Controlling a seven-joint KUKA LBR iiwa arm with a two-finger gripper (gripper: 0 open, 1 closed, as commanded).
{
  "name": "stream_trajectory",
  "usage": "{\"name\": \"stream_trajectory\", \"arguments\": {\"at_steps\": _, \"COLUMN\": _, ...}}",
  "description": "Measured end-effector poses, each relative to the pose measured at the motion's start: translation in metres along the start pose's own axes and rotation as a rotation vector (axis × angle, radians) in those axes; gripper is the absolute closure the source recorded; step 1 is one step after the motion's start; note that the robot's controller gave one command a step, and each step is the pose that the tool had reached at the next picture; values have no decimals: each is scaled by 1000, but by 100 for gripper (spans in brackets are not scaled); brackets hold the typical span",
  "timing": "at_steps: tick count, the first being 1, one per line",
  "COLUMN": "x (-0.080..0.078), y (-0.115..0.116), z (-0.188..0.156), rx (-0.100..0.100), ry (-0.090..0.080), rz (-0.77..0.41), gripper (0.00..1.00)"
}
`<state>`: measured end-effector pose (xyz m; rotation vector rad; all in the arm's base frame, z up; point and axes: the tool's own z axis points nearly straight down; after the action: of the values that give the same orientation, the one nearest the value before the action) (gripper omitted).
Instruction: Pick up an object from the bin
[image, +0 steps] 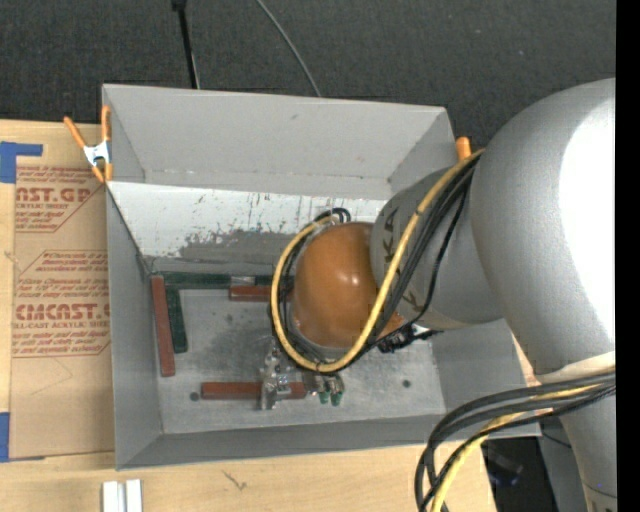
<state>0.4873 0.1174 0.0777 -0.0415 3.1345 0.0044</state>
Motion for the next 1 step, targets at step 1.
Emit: {"name": "stream_trajectory", "arguments": {"at_steps": 1, "x": 0, "y": 0, "z": 0, "rx": 0, "ry": 0, "rz": 0, "gripper": 100}}
